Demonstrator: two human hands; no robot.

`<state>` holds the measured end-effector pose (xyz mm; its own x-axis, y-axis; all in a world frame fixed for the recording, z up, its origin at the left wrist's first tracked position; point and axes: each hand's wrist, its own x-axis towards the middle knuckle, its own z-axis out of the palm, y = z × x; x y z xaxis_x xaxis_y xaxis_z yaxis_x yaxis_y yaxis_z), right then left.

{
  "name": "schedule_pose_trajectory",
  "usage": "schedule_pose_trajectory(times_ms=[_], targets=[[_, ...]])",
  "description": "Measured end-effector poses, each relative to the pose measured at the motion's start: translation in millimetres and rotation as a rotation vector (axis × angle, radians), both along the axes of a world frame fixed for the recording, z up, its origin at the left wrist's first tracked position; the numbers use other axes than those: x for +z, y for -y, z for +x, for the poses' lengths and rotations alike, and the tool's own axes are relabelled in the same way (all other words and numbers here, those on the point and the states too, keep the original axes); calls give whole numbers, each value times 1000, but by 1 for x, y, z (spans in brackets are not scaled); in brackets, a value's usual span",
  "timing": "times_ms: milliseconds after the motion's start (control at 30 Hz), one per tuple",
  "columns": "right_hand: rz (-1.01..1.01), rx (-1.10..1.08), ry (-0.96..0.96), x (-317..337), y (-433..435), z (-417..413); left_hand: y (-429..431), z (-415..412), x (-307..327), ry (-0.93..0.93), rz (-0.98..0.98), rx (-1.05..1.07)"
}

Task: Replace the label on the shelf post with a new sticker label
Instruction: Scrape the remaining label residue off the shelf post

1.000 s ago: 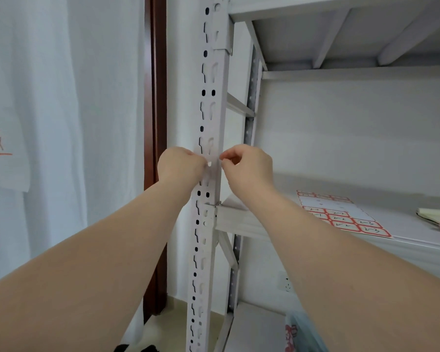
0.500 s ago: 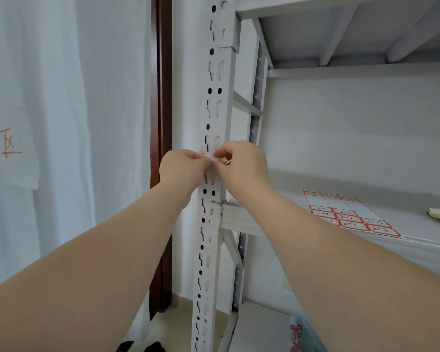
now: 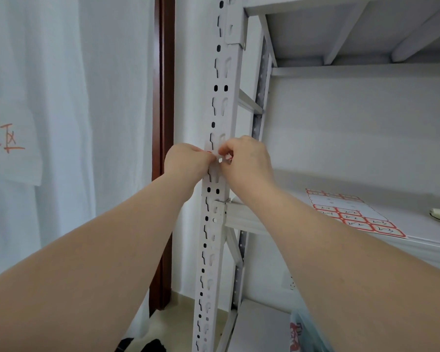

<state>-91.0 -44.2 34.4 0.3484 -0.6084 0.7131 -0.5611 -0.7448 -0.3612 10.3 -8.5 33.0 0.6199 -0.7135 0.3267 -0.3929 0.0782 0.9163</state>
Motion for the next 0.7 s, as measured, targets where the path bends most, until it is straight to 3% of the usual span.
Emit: schedule_pose_trajectory(times_ms=[300, 700], targets=[[-64, -38, -57, 0, 5, 5, 0, 5, 1, 18, 12, -99], [-246, -175, -330, 9, 3, 17, -2, 17, 3, -16, -4, -156]])
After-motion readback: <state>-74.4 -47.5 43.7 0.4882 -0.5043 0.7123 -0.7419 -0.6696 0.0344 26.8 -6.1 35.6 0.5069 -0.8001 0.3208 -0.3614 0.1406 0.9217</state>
